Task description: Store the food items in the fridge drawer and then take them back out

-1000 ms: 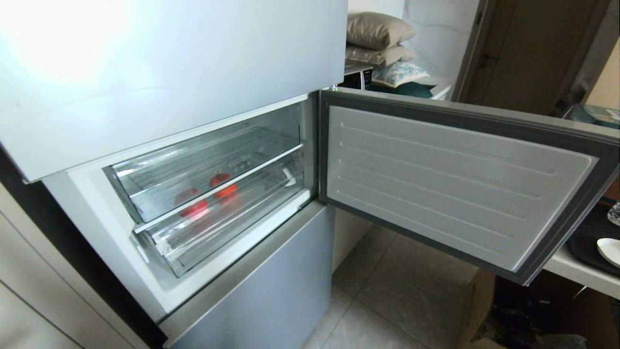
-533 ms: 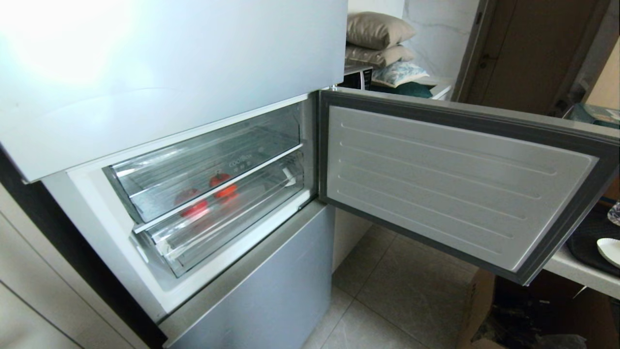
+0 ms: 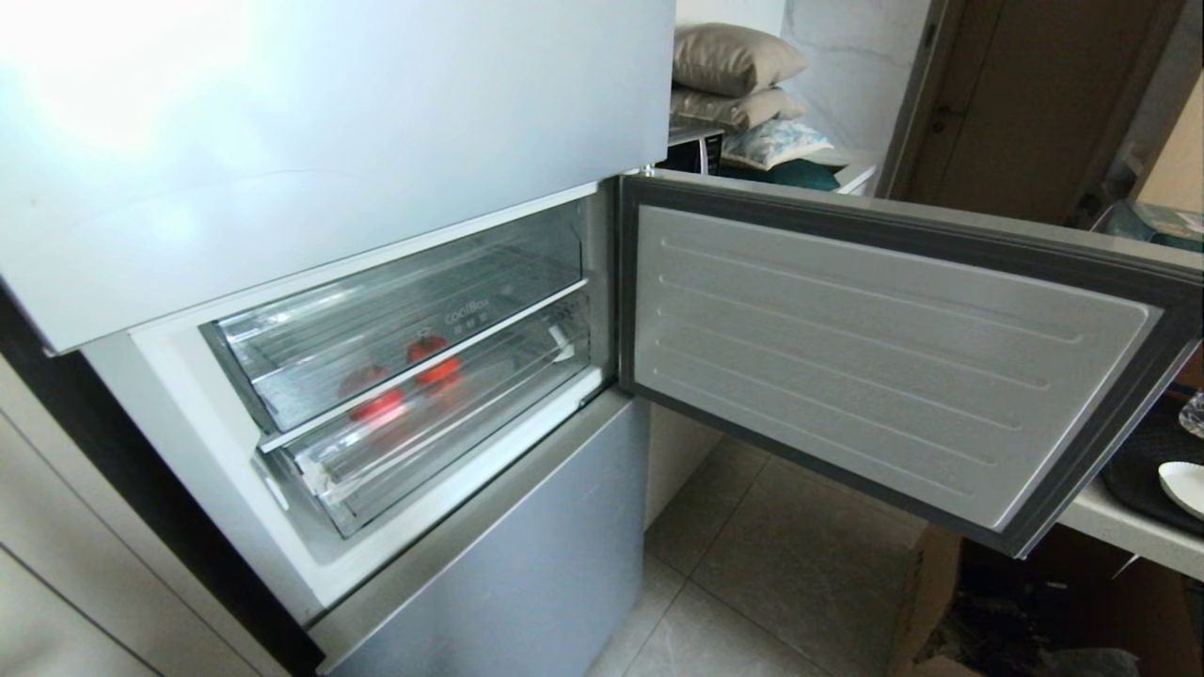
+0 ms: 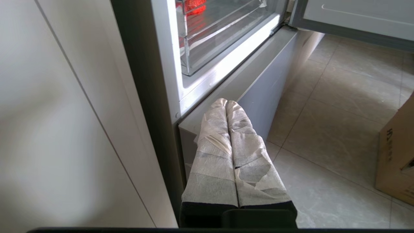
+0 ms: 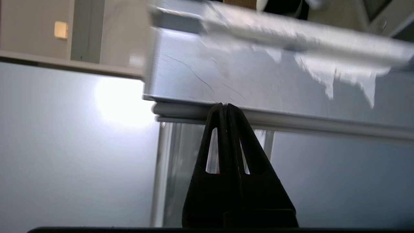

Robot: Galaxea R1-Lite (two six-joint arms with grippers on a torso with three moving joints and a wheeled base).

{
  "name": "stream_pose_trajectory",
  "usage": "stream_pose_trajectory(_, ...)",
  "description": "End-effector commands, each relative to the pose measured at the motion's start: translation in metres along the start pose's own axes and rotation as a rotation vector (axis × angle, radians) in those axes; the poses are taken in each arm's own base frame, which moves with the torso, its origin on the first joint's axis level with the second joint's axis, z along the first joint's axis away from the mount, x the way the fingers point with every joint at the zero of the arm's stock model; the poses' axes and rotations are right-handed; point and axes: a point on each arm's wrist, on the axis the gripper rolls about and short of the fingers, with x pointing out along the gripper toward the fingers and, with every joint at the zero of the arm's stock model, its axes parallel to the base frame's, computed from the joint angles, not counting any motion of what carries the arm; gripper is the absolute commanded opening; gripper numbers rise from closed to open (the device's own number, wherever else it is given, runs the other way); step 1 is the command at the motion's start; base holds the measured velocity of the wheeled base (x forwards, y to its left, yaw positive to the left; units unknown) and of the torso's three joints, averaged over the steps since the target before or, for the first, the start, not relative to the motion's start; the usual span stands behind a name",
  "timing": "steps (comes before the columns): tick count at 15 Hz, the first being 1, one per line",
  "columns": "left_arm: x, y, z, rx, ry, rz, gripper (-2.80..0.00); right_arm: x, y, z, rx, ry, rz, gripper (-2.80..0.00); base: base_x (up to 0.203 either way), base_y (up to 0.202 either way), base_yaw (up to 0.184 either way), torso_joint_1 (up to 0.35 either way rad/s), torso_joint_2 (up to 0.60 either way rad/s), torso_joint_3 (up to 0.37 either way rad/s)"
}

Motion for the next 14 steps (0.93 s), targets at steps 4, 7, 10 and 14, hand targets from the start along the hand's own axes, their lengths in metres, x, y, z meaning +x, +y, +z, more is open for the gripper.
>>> stream_pose_trajectory(4, 0.0, 0.0, 0.0, -0.001, 0.0, 0.0, -2.8, -0.033, 0.018, 0.01, -0.294, -0.439, -0.048, -2.8, 0.0, 0.0, 0.0, 0.0, 0.0, 0.0)
stream_pose_trajectory(7, 0.0, 0.0, 0.0, -0.001, 0.0, 0.0, -2.8, -0.018, -0.013, 0.03, -0.287, -0.437, -0.119, -2.8, 0.0, 0.0, 0.0, 0.0, 0.0, 0.0)
stream_pose_trajectory(10, 0.0, 0.0, 0.0, -0.001, 0.0, 0.0, -2.8, 0.014, -0.043, 0.053, -0.226, -0.352, -0.124, -2.8, 0.0, 0.0, 0.0, 0.0, 0.0, 0.0)
stream_pose_trajectory(14, 0.0, 0.0, 0.0, -0.001, 0.0, 0.0, -2.8, 0.059, -0.049, 0.065, -0.032, -0.14, -0.007, -2.8, 0.0, 0.0, 0.0, 0.0, 0.0, 0.0)
